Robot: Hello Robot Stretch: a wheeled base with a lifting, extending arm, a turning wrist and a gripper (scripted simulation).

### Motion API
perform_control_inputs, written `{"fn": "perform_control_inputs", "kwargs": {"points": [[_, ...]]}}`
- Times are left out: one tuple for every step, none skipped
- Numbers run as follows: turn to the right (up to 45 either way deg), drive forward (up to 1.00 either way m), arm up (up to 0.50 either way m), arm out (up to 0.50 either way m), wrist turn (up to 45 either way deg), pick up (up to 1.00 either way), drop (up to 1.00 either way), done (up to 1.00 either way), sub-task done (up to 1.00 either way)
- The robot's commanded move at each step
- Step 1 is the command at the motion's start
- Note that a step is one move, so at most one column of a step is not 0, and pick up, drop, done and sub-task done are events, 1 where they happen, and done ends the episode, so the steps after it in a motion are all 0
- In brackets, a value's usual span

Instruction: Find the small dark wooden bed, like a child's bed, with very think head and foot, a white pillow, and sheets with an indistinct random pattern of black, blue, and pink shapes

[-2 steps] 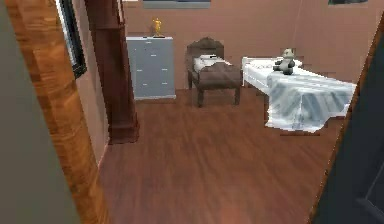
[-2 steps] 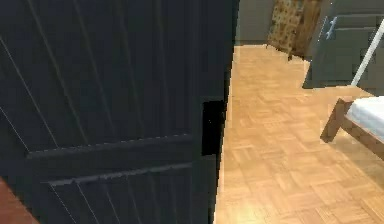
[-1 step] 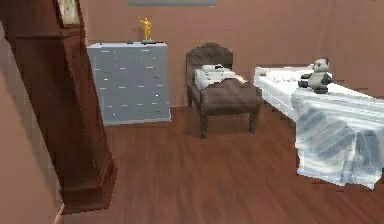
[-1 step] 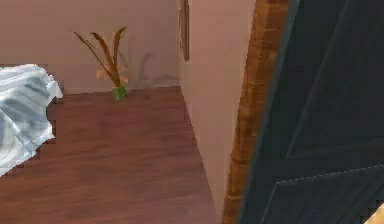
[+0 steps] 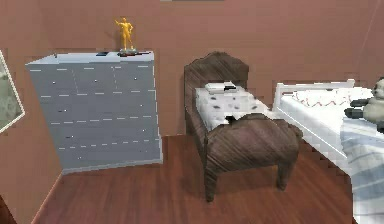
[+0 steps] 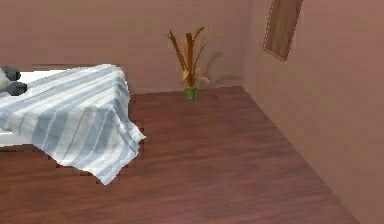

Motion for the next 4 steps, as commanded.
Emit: {"fn": "perform_control_inputs", "kwargs": {"points": [[3.0,0.00,0.00,0.00,0.0,0.00,0.00,0.00,0.00],[0.0,0.45,0.00,0.00,0.0,0.00,0.00,0.00,0.00],[9.0,0.00,0.00,0.00,0.0,0.00,0.00,0.00,0.00],[0.0,0.00,0.00,0.00,0.0,0.00,0.00,1.00,0.00]]}}
